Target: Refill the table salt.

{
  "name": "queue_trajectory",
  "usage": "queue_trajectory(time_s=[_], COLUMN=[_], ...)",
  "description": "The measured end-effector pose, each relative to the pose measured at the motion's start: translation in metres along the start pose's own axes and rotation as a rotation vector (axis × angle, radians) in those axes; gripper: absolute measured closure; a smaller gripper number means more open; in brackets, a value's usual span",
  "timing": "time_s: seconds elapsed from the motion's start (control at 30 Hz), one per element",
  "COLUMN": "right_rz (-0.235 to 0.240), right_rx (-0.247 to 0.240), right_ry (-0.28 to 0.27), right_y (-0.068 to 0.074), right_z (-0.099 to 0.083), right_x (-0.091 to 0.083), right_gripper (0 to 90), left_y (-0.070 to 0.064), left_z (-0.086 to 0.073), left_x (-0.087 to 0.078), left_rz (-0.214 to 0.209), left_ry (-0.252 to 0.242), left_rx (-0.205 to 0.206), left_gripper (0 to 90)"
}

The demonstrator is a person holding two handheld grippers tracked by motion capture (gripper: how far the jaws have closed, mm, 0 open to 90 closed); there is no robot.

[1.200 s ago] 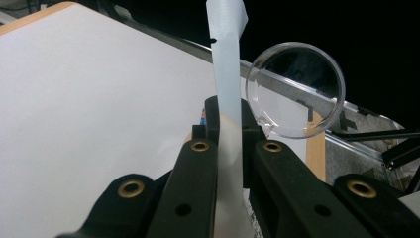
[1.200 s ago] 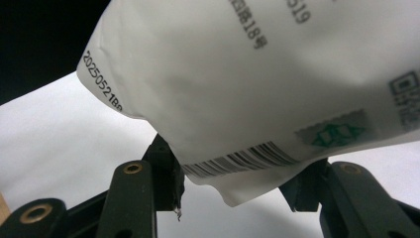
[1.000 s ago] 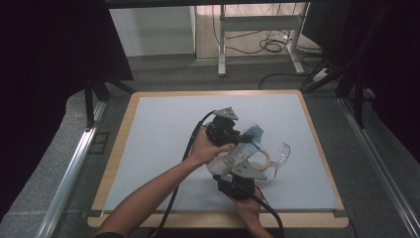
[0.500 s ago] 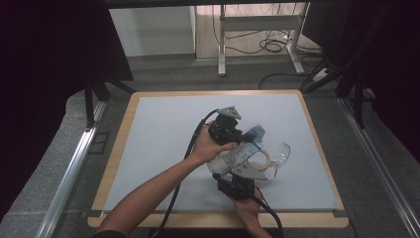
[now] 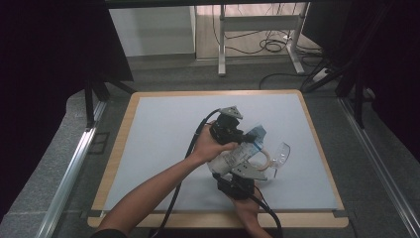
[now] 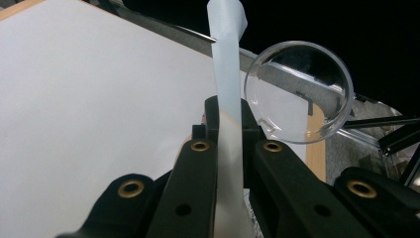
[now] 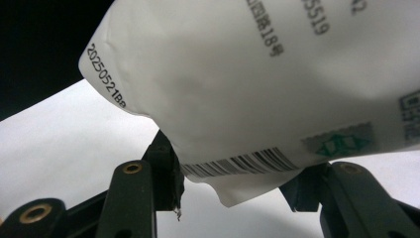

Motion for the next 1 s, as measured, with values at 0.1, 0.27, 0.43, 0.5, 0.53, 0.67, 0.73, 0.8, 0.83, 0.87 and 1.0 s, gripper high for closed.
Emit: queue_trajectory(time_s=[0.1, 0.27, 0.43, 0.5, 0.53, 0.67, 0.73, 0.8, 0.83, 0.87, 1.0], right_rz=[-0.001, -0.006, -0.005, -0.006, -0.007, -0.011, -0.009, -0.009, -0.008, -0.009, -0.009], right_rx=[-0.003, -0.012, -0.011, -0.010, -0.010, -0.015, -0.014, -0.010, -0.010, -0.010, -0.009], right_ry=[0.000, -0.008, -0.008, -0.008, -0.010, -0.016, -0.015, -0.018, -0.017, -0.018, -0.023], right_y=[0.0000, 0.0013, 0.0015, 0.0015, 0.0014, 0.0009, 0.0013, 0.0017, 0.0017, 0.0017, 0.0016], right_z=[0.0002, 0.0007, 0.0009, 0.0009, 0.0009, 0.0014, 0.0015, 0.0014, 0.0015, 0.0016, 0.0024], right_x=[-0.0002, -0.0015, -0.0021, -0.0024, -0.0024, -0.0032, -0.0036, -0.0041, -0.0045, -0.0048, -0.0059], right_gripper=[50.9, 50.9, 50.9, 50.8, 50.8, 50.9, 50.9, 50.9, 50.9, 50.9, 50.9], left_y=[0.0001, -0.0002, -0.0002, -0.0006, -0.0003, 0.0015, 0.0021, 0.0027, 0.0024, 0.0027, 0.0028], left_z=[0.0002, 0.0008, 0.0013, 0.0019, 0.0022, 0.0028, 0.0027, 0.0029, 0.0032, 0.0036, 0.0052], left_x=[-0.0002, -0.0009, -0.0002, 0.0008, 0.0010, 0.0018, 0.0025, 0.0026, 0.0033, 0.0035, 0.0048], left_rz=[0.000, -0.003, -0.004, -0.006, -0.006, -0.016, -0.018, -0.018, -0.022, -0.024, -0.029], left_ry=[-0.001, 0.000, 0.011, 0.010, 0.013, 0.021, 0.022, 0.027, 0.020, 0.022, 0.027], left_rx=[0.000, 0.000, 0.006, 0.002, 0.006, 0.004, 0.002, 0.004, -0.004, -0.003, -0.003], left_gripper=[90.0, 90.0, 90.0, 90.0, 90.0, 90.0, 90.0, 90.0, 90.0, 90.0, 89.9])
Point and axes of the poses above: each handheld gripper's, and its own axes: x roughly forward along the jaws, z roughly out of its top, y roughly to its left, the point moved 3 cm from there along x, roughly forward along the jaws, and after that the axes turned 5 degrees about -z, right-handed, at the moved point
